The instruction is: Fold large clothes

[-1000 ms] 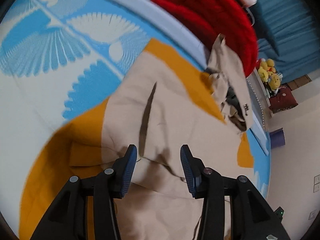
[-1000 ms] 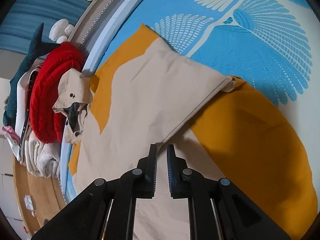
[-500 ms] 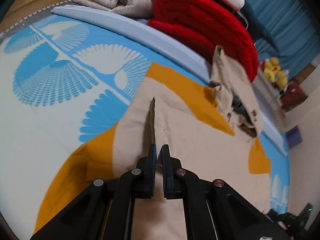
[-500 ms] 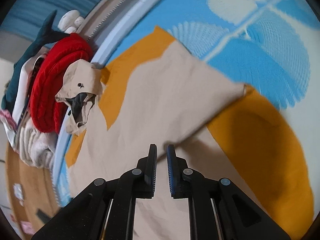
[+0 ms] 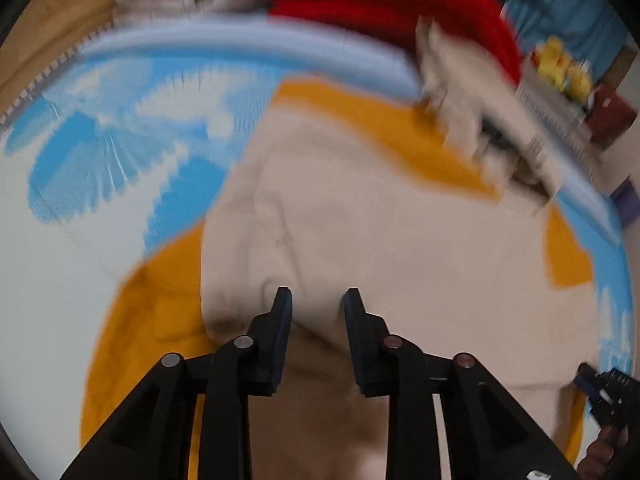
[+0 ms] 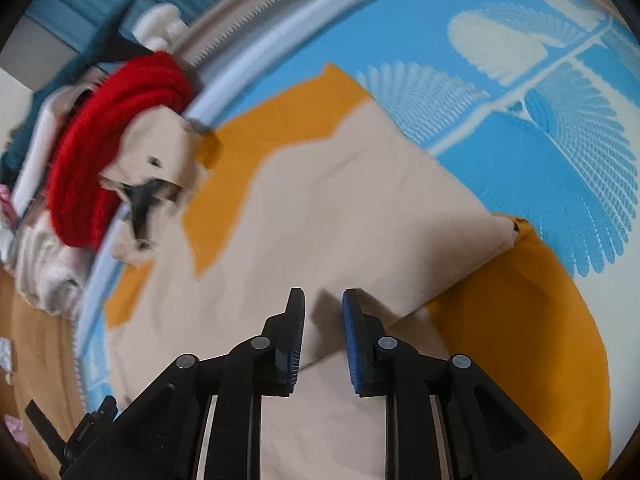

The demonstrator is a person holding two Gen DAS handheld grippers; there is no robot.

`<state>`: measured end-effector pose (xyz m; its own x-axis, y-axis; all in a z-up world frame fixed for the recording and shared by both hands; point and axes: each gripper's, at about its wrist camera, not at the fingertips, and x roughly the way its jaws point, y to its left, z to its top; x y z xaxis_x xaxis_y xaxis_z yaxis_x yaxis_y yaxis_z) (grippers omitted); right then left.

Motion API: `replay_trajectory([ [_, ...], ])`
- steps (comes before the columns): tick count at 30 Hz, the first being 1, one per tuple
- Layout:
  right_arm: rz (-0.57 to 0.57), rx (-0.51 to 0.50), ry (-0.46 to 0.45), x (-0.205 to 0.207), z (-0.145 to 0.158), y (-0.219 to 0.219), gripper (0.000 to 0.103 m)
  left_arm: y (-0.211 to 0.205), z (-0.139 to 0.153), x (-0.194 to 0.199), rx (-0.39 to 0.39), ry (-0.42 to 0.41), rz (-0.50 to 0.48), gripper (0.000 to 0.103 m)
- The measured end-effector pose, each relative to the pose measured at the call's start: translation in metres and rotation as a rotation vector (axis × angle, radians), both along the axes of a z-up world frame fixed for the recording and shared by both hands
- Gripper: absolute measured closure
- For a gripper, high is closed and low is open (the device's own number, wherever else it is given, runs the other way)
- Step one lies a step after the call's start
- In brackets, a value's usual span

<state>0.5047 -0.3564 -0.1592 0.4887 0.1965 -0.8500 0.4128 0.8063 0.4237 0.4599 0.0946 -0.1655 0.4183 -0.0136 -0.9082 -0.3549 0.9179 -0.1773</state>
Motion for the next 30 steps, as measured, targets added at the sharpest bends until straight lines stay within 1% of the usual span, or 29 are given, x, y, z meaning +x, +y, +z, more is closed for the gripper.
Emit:
replay_trajectory([
  [1,-0.002,-0.025,0.042,0.001,-0.007,-0.001,0.081,0.001,-0.006,0.000,-0.004,0.029,0.004,0.079],
  [2,-0.008,-0.031,0.072,0.002,-0.013,-0.004,0.081,0.004,-0.006,-0.002,-0.011,0.034,0.018,0.079],
  [4,-0.037,0.007,0.080,-0.001,-0.017,-0.011,0.081,0.001,0.008,-0.003,0.004,0.016,0.020,0.078],
  [5,-0.049,-0.007,0.077,-0.003,-0.011,-0.011,0.081,-0.003,0.018,-0.003,0.016,-0.009,0.008,0.078],
  [7,-0.046,-0.060,0.031,-0.005,0.007,-0.006,0.081,-0.009,0.033,-0.003,0.034,-0.058,-0.008,0.074],
  [9,-0.028,-0.081,-0.031,-0.006,0.025,0.001,0.081,-0.015,0.039,-0.003,0.041,-0.086,-0.026,0.073],
  [10,-0.010,-0.103,-0.070,-0.006,0.034,0.007,0.081,-0.016,0.037,-0.002,0.042,-0.084,-0.031,0.072],
  [12,0.042,-0.155,-0.123,-0.003,0.042,0.017,0.076,-0.014,0.022,0.000,0.040,-0.039,-0.026,0.071],
  [13,0.066,-0.172,-0.125,-0.002,0.040,0.020,0.068,-0.012,0.010,0.000,0.025,-0.004,-0.024,0.070],
  [14,0.090,-0.181,-0.109,0.000,0.033,0.022,0.057,-0.009,-0.004,0.001,0.011,0.054,-0.024,0.070],
  [15,0.113,-0.177,-0.079,0.002,0.023,0.024,0.053,-0.007,-0.014,0.001,0.001,0.096,-0.024,0.070],
  [16,0.137,-0.171,-0.021,0.006,0.009,0.023,0.053,-0.007,-0.010,-0.002,0.012,0.071,-0.023,0.069],
  [17,0.140,-0.168,0.056,0.007,-0.006,0.022,0.053,-0.011,-0.002,-0.001,0.047,0.074,-0.026,0.069],
  [18,0.106,-0.134,0.106,0.003,-0.019,0.015,0.053,-0.014,0.004,-0.001,0.068,0.075,-0.032,0.070],
  [19,0.079,-0.107,0.093,0.001,-0.017,0.011,0.053,-0.016,0.015,-0.001,0.079,0.050,-0.036,0.070],
  [20,0.073,-0.115,0.085,0.001,-0.012,0.010,0.053,-0.019,0.024,-0.003,0.090,0.020,-0.035,0.070],
  [21,0.082,-0.138,0.072,0.001,-0.006,0.011,0.053,-0.022,0.037,-0.004,0.114,-0.010,-0.031,0.069],
  [22,0.092,-0.160,0.040,0.000,0.005,0.013,0.053,-0.024,0.049,-0.006,0.135,-0.034,-0.028,0.069],
  [24,0.093,-0.190,-0.014,-0.004,0.024,0.016,0.053,-0.027,0.070,-0.011,0.146,-0.088,-0.018,0.068],
  [27,0.098,-0.254,-0.126,-0.016,0.062,0.022,0.053,-0.032,0.099,-0.017,0.162,-0.163,-0.004,0.065],
  [29,0.108,-0.305,-0.202,-0.028,0.085,0.031,0.053,-0.035,0.115,-0.023,0.177,-0.204,-0.003,0.061],
  [30,0.113,-0.325,-0.241,-0.033,0.096,0.034,0.053,-0.038,0.123,-0.027,0.186,-0.227,-0.007,0.057],
])
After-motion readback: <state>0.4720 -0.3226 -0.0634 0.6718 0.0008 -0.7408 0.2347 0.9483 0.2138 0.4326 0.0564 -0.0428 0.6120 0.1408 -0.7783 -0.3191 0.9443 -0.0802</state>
